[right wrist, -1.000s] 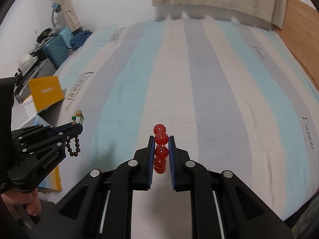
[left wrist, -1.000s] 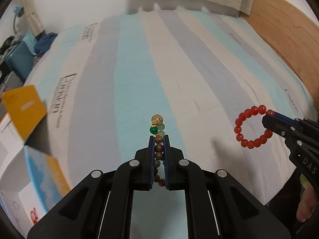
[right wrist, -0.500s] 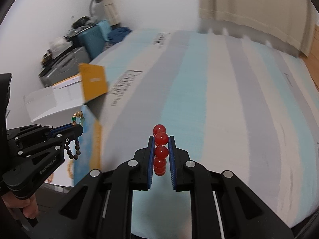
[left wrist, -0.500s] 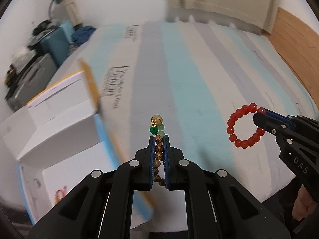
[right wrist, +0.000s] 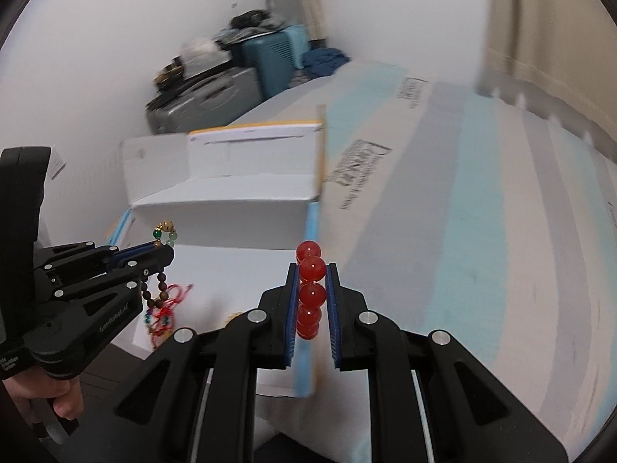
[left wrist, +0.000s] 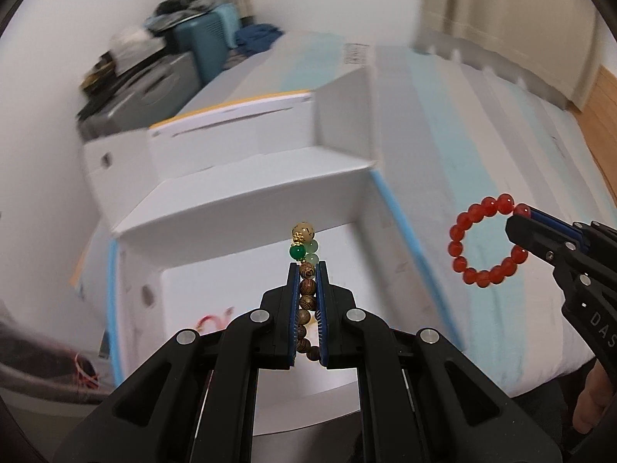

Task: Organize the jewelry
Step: 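Lift and carry the red bead and wooden bead bracelets over the white box with both tools, then open the right tool to drop the red bead bracelet while the left tool releases the wooden bracelet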

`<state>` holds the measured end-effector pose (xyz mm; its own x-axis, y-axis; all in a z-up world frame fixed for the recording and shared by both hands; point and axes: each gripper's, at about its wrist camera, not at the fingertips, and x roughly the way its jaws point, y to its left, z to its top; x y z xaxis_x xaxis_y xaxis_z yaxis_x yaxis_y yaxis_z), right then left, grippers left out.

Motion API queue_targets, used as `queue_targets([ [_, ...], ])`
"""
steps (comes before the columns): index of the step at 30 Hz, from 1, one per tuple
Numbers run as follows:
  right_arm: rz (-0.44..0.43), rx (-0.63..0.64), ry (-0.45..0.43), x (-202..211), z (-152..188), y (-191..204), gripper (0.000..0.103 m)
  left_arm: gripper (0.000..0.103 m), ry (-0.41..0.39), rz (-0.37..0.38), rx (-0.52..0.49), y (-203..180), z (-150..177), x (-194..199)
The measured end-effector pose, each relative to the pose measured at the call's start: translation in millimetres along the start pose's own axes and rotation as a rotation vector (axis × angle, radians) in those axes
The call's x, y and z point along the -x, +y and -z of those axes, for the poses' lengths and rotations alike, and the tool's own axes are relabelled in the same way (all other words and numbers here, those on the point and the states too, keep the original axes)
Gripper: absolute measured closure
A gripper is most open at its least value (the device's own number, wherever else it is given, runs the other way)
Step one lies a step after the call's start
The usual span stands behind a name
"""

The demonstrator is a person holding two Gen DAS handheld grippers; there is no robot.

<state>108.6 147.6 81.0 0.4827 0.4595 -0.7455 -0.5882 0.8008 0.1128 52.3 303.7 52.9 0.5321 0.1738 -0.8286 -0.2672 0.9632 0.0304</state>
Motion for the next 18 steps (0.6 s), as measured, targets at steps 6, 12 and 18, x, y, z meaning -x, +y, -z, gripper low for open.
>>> queue_targets([
  [6, -0.040, 0.049, 0.044, -25, 6, 46, 0.091, 0.096, 0.048, -0.039, 0.075, 53, 26, -10],
  [12, -0.059, 0.073, 0.119, -59, 16, 75, 0.091, 0.096, 0.134, -0.051, 0.148, 94, 49, -38],
  [18, -0.042, 0.086, 0.204, -95, 27, 86, 0.091, 0.096, 0.195, -0.034, 0.179, 110, 64, -65],
])
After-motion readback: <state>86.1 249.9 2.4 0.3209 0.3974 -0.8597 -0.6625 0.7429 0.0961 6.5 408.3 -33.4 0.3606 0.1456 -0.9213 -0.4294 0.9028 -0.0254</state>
